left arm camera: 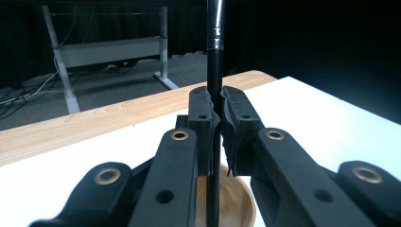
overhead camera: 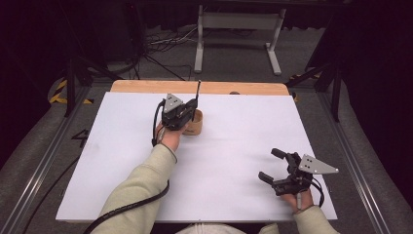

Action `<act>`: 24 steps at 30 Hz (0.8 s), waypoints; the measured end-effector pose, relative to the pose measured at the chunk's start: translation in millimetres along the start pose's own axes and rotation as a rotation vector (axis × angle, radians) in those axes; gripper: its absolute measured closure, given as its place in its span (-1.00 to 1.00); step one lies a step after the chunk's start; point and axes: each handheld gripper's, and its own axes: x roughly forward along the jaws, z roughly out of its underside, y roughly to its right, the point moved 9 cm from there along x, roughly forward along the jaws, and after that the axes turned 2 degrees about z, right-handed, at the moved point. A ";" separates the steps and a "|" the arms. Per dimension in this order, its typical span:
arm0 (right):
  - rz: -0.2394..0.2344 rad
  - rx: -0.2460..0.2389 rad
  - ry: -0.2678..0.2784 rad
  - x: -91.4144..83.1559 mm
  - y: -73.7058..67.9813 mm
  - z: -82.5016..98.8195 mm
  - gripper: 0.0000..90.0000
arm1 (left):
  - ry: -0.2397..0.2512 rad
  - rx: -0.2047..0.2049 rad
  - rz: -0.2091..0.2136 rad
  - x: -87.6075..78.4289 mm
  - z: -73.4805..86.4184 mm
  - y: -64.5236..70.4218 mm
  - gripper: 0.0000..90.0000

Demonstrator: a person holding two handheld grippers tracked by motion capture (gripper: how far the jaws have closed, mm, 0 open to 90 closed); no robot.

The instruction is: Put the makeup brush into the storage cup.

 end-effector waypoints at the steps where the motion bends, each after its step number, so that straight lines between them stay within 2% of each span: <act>1: -0.001 0.000 0.000 0.1 0.0 0.0 -1.00 | 0.001 -0.003 0.001 0.2 0.5 0.0 0.84; 16: -0.011 0.000 -0.001 3.1 -0.8 -0.3 -1.00 | -0.027 0.002 -0.005 0.5 13.8 -1.2 0.84; 22: -0.015 0.003 -0.003 2.8 -0.7 -0.1 -1.00 | -0.021 -0.020 0.021 -0.9 15.8 0.9 0.81; 24: -0.015 0.003 -0.001 2.8 -0.6 -0.4 -1.00 | -0.009 -0.032 0.056 -3.4 14.9 3.8 0.65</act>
